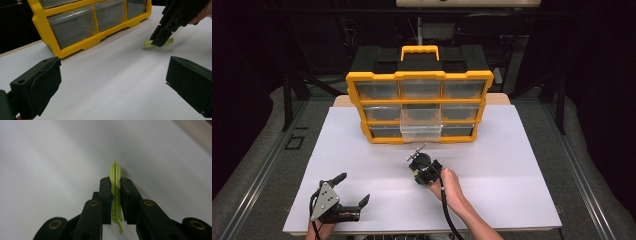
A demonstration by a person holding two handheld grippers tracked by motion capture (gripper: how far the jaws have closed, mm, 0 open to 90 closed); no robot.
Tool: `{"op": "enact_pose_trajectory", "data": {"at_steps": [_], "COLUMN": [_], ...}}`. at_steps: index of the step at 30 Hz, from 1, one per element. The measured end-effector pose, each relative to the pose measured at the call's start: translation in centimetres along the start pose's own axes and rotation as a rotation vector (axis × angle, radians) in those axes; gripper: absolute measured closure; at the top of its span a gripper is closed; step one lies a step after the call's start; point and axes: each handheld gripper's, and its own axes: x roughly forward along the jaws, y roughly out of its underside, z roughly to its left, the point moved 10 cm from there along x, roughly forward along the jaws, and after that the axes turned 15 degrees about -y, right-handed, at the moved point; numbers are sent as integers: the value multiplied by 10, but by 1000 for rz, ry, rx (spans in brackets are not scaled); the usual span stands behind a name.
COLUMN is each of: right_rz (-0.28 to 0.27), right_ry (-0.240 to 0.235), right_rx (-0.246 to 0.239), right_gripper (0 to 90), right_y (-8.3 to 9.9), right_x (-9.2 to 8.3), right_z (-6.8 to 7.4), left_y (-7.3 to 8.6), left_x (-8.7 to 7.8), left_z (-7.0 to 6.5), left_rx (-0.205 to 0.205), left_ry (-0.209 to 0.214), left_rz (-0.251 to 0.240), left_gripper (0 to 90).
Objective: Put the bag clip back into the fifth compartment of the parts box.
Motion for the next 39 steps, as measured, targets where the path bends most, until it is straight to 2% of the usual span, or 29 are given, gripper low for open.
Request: {"op": "enact_pose_trajectory", "data": {"at_steps": [9, 31, 32, 39], "right_rz": [-8, -45, -40, -58], "right_ry": [0, -7, 5, 6], "right_rx": [-8, 25, 24, 27], "right_gripper": [797, 799, 799, 800], "right_y": [3, 20, 21, 26], "right_x": [-9, -30, -32, -40], "right_z": [-6, -24, -25, -32], "left_y": [0, 1, 1, 1], "left_x": [0, 1, 1, 1], "left_z": [1, 1, 1, 1], "left_rx": [4, 0, 0, 3], "left_ry": [-2, -5, -5, -7], "left_rz": [2, 6, 6, 6], "left_gripper": [1, 1, 1, 1]}}
